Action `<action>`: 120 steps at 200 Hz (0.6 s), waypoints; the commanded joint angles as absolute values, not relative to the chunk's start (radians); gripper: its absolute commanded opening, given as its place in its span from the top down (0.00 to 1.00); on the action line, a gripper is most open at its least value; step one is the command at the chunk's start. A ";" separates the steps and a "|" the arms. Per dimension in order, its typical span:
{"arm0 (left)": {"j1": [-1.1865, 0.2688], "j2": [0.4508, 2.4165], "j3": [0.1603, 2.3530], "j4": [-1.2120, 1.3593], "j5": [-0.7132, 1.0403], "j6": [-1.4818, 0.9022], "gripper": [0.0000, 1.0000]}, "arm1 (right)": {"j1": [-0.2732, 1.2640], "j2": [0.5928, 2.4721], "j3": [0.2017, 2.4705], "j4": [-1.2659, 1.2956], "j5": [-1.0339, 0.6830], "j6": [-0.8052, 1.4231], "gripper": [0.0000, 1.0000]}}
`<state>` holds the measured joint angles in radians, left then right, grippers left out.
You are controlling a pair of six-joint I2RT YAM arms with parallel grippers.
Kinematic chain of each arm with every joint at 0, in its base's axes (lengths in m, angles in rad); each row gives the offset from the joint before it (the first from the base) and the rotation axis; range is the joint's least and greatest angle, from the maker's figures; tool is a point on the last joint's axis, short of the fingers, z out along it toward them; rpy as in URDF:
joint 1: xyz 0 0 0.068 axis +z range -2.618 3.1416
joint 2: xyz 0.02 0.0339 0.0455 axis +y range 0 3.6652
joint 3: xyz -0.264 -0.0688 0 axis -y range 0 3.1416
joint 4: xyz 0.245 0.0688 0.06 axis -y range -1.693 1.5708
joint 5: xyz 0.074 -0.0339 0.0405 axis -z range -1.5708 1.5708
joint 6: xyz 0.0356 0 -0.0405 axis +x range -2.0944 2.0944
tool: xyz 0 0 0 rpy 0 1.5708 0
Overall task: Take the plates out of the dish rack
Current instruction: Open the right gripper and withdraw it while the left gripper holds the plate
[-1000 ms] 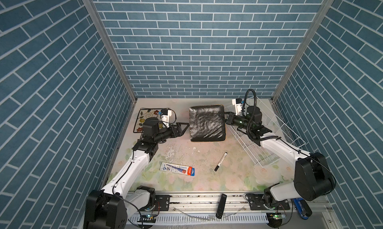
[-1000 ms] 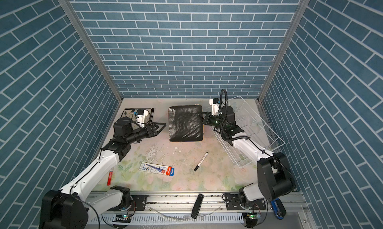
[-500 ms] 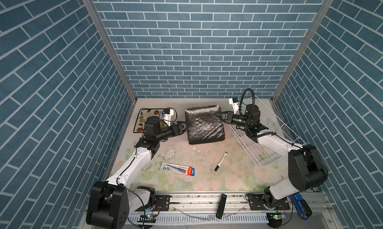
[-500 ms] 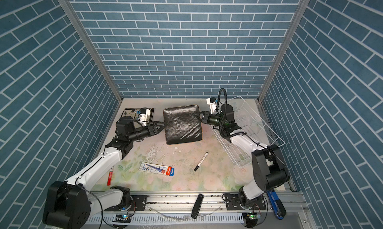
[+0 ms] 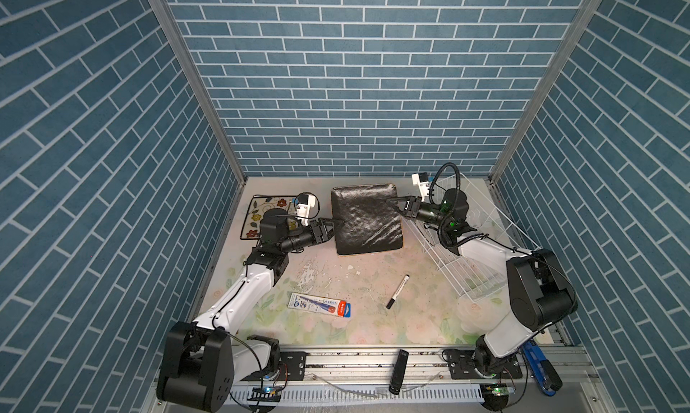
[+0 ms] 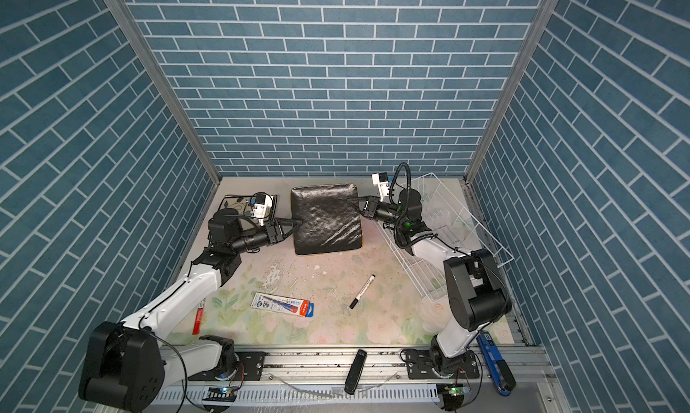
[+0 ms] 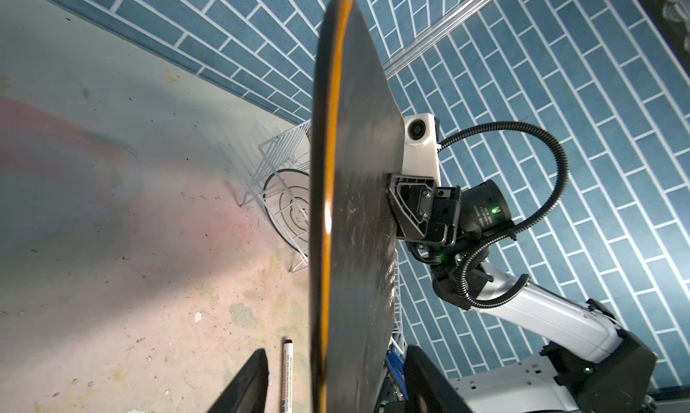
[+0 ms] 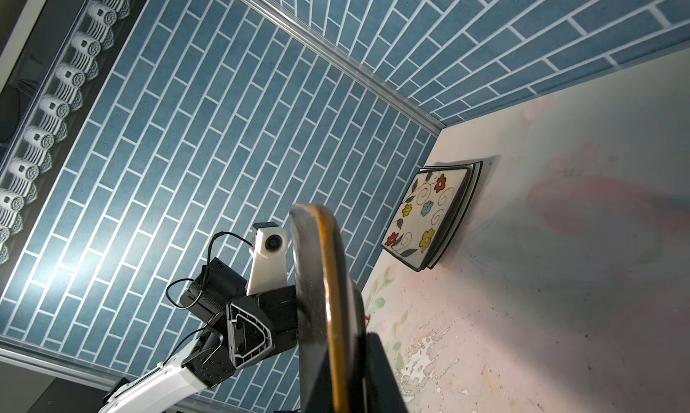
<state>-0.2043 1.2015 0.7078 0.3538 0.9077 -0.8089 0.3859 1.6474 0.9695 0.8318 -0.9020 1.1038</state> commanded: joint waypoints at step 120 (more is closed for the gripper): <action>-0.253 1.324 0.733 0.659 0.974 -0.971 0.73 | 0.370 1.592 0.966 1.059 -0.933 1.281 1.00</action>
<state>-0.2478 1.3144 0.7082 0.5781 0.9543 -0.9447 0.3801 1.6474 0.9672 0.9131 -0.9157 1.1492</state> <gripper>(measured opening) 0.291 0.115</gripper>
